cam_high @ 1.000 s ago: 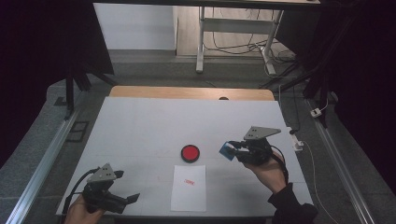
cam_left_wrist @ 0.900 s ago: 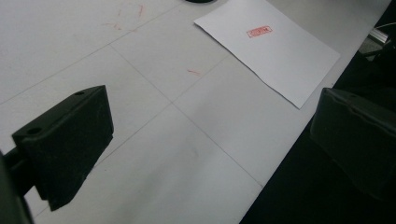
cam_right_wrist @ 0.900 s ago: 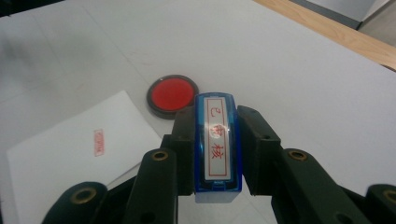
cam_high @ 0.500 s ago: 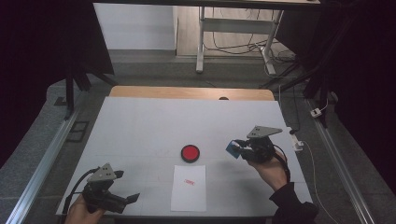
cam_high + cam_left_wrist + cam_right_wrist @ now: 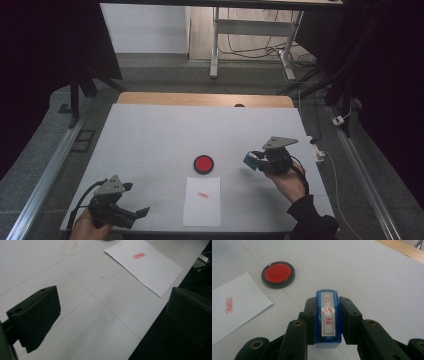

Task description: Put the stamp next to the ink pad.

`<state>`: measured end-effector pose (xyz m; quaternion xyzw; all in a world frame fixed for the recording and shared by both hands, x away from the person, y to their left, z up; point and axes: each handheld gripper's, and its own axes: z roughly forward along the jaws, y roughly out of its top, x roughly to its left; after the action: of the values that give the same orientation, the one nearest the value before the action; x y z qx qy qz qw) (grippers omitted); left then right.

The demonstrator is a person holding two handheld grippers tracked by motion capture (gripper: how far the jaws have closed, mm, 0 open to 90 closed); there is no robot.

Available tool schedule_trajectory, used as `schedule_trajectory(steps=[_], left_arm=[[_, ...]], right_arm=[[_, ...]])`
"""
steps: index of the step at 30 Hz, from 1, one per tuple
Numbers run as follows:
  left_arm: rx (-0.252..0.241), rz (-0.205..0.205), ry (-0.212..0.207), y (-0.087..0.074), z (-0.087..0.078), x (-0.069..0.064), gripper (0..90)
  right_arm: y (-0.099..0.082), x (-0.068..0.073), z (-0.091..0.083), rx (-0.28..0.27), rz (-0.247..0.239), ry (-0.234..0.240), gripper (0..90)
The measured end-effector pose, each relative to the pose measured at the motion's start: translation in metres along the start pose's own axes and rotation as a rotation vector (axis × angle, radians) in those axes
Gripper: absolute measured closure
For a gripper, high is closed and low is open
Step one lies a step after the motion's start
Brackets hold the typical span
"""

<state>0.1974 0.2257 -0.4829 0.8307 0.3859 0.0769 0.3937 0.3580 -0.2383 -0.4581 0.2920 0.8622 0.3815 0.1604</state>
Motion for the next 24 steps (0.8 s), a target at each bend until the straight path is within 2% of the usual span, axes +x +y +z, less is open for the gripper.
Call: schedule_trajectory(steps=[13,24], left_arm=[[0.004,0.001,0.0,0.0,0.0,0.0,0.0],[0.007,0.002,0.0,0.0,0.001,0.0,0.0]], right_arm=[[-0.007,-0.001,0.015,0.043,-0.039,-0.005,69.6],[-0.012,-0.003,0.023,0.073,-0.04,-0.002,69.4]])
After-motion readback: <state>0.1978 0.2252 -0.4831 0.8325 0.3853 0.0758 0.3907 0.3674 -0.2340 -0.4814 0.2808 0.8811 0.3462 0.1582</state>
